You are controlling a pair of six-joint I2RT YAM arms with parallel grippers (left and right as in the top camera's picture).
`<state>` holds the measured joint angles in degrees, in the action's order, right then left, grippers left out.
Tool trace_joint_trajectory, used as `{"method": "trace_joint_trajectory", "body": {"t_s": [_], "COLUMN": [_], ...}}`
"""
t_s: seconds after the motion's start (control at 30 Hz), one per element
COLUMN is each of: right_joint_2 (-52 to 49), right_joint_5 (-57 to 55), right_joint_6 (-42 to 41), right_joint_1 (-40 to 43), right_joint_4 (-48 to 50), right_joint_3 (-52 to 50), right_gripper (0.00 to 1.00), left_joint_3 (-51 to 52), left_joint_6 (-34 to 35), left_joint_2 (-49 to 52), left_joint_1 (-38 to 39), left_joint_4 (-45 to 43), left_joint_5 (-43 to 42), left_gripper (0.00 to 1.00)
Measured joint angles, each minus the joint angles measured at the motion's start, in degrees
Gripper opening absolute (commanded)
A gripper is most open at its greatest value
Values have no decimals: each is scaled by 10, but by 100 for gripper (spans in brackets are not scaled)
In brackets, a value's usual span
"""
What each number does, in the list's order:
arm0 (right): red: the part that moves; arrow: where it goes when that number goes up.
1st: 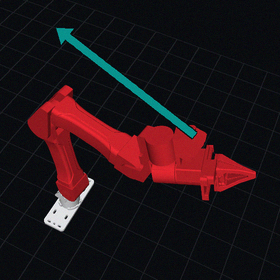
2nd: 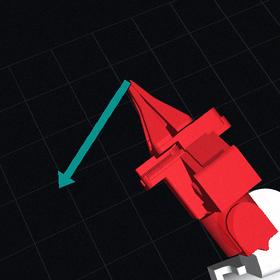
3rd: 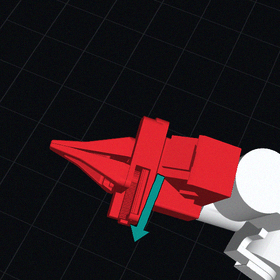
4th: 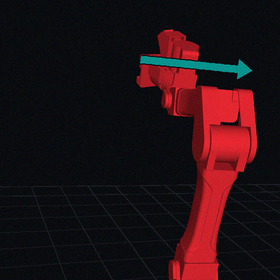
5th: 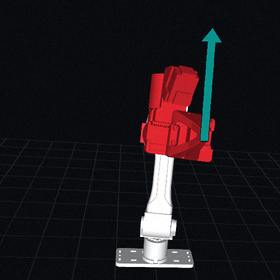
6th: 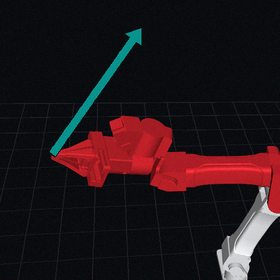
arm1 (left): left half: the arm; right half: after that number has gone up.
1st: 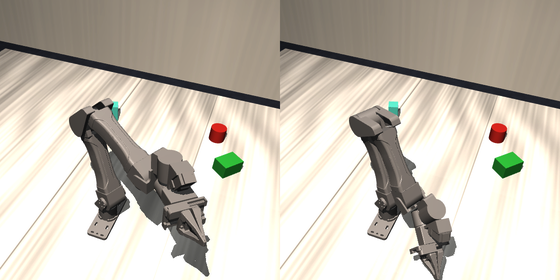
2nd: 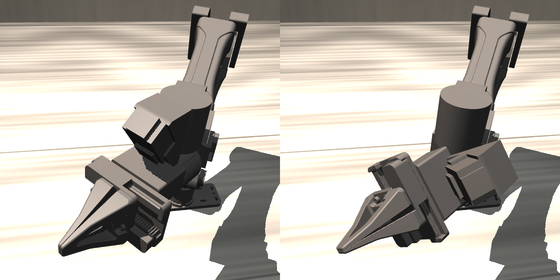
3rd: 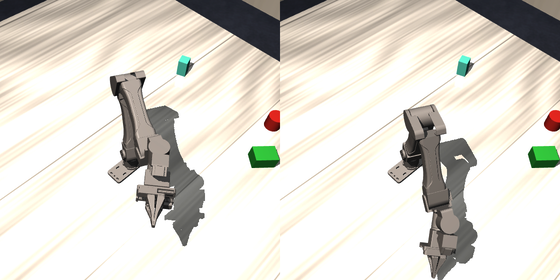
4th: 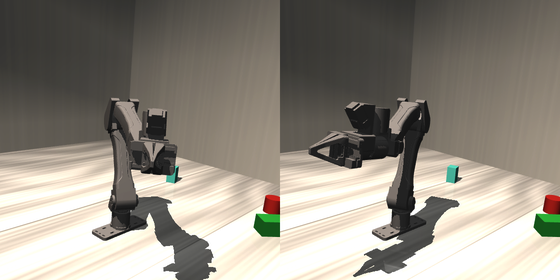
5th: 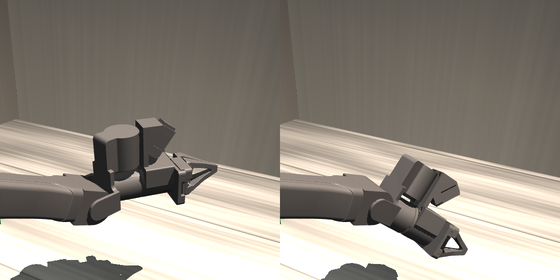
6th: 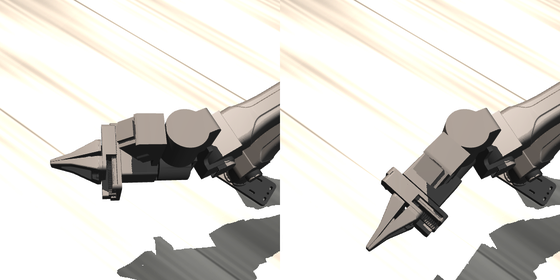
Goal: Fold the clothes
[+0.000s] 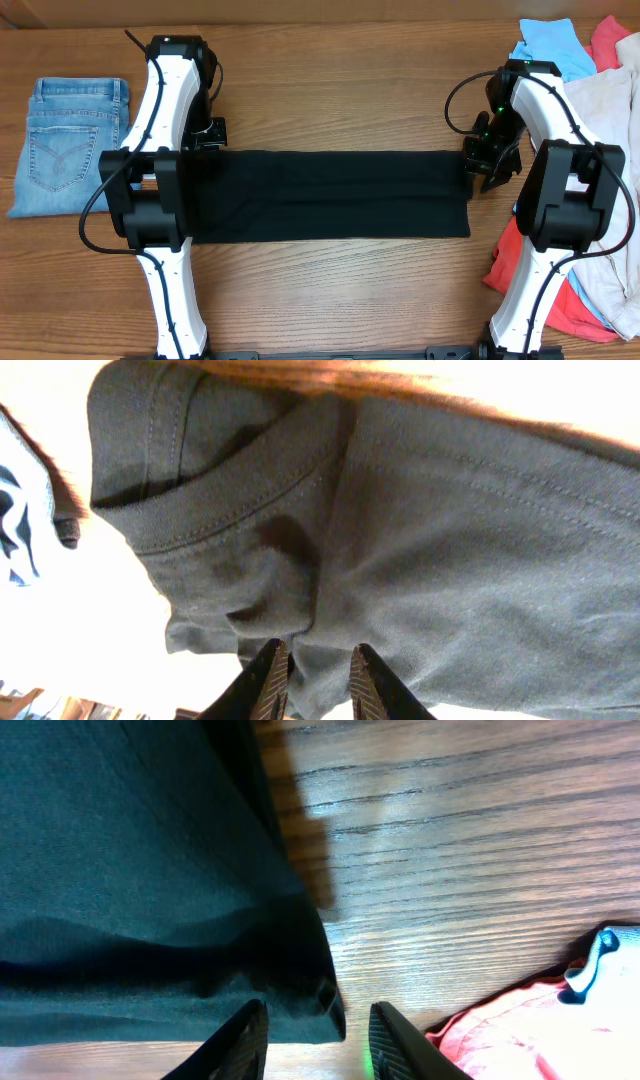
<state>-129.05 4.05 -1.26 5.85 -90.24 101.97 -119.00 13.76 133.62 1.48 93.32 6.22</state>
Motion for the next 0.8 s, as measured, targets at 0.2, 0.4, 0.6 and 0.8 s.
{"method": "trace_joint_trajectory", "body": {"t_s": [0.2, 0.4, 0.6, 0.8], "right_joint_2": [0, 0, 0, 0], "right_joint_5": [0, 0, 0, 0], "right_joint_6": [0, 0, 0, 0], "right_joint_1": [0, 0, 0, 0], "right_joint_4": [0, 0, 0, 0], "right_joint_3": [0, 0, 0, 0], "right_gripper": [37, 37, 37, 37], "left_joint_3": [6, 52, 62, 62], "left_joint_6": [0, 2, 5, 9], "left_joint_2": [0, 0, 0, 0], "left_joint_1": [0, 0, 0, 0], "left_joint_4": [-16, -45, -68, -74], "left_joint_5": [0, -6, -26, -37], "left_gripper": [26, 19, 14, 4]}}
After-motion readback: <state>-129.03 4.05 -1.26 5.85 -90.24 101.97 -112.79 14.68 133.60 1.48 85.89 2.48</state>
